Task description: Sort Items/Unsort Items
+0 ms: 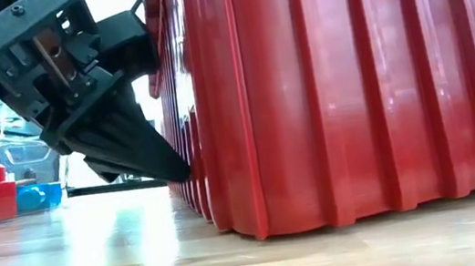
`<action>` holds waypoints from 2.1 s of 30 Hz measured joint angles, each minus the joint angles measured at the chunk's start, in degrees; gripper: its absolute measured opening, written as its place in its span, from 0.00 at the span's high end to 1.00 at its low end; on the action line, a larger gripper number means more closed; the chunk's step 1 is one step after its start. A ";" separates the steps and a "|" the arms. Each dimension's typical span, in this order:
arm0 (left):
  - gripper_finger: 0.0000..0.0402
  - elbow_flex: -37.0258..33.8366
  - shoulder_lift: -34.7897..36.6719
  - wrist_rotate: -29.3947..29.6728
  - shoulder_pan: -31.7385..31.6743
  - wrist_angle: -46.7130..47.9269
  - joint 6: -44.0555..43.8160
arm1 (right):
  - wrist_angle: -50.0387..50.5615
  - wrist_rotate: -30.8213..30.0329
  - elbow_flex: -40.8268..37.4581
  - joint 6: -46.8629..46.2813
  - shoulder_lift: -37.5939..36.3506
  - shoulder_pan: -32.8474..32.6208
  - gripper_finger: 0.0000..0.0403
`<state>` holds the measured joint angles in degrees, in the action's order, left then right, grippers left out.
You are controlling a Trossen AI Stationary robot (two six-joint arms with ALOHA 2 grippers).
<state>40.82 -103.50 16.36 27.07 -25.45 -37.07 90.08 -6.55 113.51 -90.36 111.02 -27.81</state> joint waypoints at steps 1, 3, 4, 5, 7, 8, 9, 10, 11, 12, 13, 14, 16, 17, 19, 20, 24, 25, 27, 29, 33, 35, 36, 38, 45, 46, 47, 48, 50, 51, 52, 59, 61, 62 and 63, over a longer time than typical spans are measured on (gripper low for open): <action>1.00 0.02 0.02 0.06 0.00 0.49 -0.18 | 0.00 0.43 0.00 -1.49 0.00 -0.05 1.00; 1.00 0.02 0.02 0.05 -0.02 1.28 -0.68 | -0.04 0.76 0.00 -6.91 0.00 -0.57 1.00; 1.00 0.02 0.02 0.09 0.08 1.48 -1.26 | -0.03 0.71 0.00 -10.10 0.00 -0.88 1.00; 1.00 0.02 0.02 0.15 0.11 1.57 -1.74 | 0.00 0.54 0.00 -12.62 0.00 -1.20 1.00; 1.00 0.02 0.02 0.14 0.14 1.70 -2.59 | 0.06 -0.13 -0.02 -15.91 0.00 -2.02 1.00; 1.00 0.02 0.02 0.14 0.25 1.67 -3.12 | 0.04 -0.42 -0.02 -17.07 0.00 -2.42 1.00; 1.00 0.02 0.02 0.21 0.37 1.69 -3.36 | 0.05 -0.85 -0.02 -18.32 0.00 -2.90 1.00; 1.00 0.02 0.00 0.24 0.37 1.72 -3.37 | 0.13 -1.26 -0.04 -19.77 0.00 -3.42 1.00; 1.00 0.02 -0.04 0.24 0.44 1.72 -3.33 | 0.11 -1.70 -0.04 -21.30 0.00 -3.81 1.00; 1.00 0.02 -0.05 0.24 0.52 1.74 -3.35 | 0.11 -1.97 -0.06 -22.68 0.00 -4.19 1.00; 1.00 0.02 -0.05 0.24 0.67 1.72 -3.35 | 0.15 -2.02 -0.07 -23.95 0.00 -4.56 1.00; 1.00 0.02 -0.05 0.24 0.76 1.72 -3.35 | 0.18 -1.98 -0.07 -25.00 -0.01 -4.81 1.00; 1.00 0.02 -0.06 0.24 0.95 1.78 -3.33 | 0.07 -0.74 -0.07 -26.97 -0.09 -5.30 1.00; 1.00 0.02 -0.07 0.24 1.07 1.81 -3.33 | 0.14 0.11 -0.07 -27.57 -0.13 -5.54 1.00; 1.00 0.02 -0.07 0.23 1.28 1.79 -3.33 | 0.37 2.57 -0.07 -27.98 -0.20 -5.90 1.00; 1.00 0.02 -0.09 0.19 1.40 1.83 -3.31 | 0.40 3.53 -0.07 -28.36 -0.22 -6.16 1.00; 1.00 0.02 -0.09 0.21 1.54 1.97 -3.27 | -0.26 5.17 -0.04 -29.62 -0.22 -6.80 1.00; 1.00 0.02 -0.09 0.21 1.55 2.03 -3.27 | -0.30 5.80 -0.04 -29.46 -0.22 -6.80 1.00; 1.00 0.02 -0.11 0.24 1.55 2.09 -3.24 | -0.24 6.43 -0.04 -29.41 -0.22 -6.75 1.00; 1.00 0.02 -0.11 0.24 1.53 2.09 -3.11 | -0.22 6.41 -0.04 -29.64 -0.22 -6.75 1.00; 1.00 0.02 -0.13 0.24 1.53 2.09 -2.81 | -0.44 6.69 -0.04 -29.63 -0.22 -6.74 1.00; 1.00 0.02 -0.15 0.27 1.53 2.09 -2.80 | -0.97 6.77 -0.04 -29.61 -0.22 -6.61 1.00; 1.00 0.02 -0.15 0.28 1.53 2.07 -2.81 | -1.32 6.92 -0.04 -29.62 -0.22 -6.50 1.00; 1.00 0.02 -0.15 0.32 1.53 2.09 -2.80 | -2.85 7.55 -0.04 -29.60 -0.22 -6.30 1.00; 1.00 0.02 -0.15 0.44 1.51 1.94 -2.74 | -6.05 10.60 -0.04 -29.56 -0.22 -6.30 1.00; 1.00 0.02 -0.15 0.51 1.50 2.06 -2.74 | -6.12 10.97 -0.04 -29.69 -0.22 -6.27 1.00; 1.00 0.02 -0.15 0.52 1.44 2.12 -2.75 | -6.30 11.06 -0.04 -29.99 -0.22 -6.30 1.00; 1.00 0.02 -0.15 0.53 1.46 2.12 -2.75 | -6.39 11.00 -0.04 -30.41 -0.22 -6.32 1.00; 1.00 0.02 -0.15 0.61 1.47 2.10 -2.76 | -6.62 11.03 -0.04 -30.66 -0.22 -6.32 1.00; 1.00 0.02 -0.15 0.63 1.49 2.12 -2.76 | -6.75 11.07 -0.04 -30.69 -0.06 -6.32 1.00; 1.00 0.02 -0.15 0.63 1.49 2.16 -2.76 | -7.00 11.10 -0.04 -30.74 0.06 -6.32 1.00; 1.00 0.00 -0.15 0.56 1.53 2.25 -2.76 | -8.80 11.16 -0.04 -32.82 0.20 -6.36 1.00; 1.00 0.00 -0.15 0.89 1.53 2.25 -2.78 | -9.37 11.33 -0.04 -33.26 0.20 -6.38 1.00; 1.00 0.00 -0.15 1.22 1.53 2.28 -2.82 | -9.77 11.39 -0.04 -33.33 0.20 -6.36 1.00; 1.00 0.00 -0.15 1.55 1.53 2.32 -3.08 | -10.24 11.39 -0.04 -33.52 0.22 -6.36 1.00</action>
<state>40.82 -103.66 17.91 28.60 -23.12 -40.15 79.84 4.84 113.47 -123.88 111.24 -34.17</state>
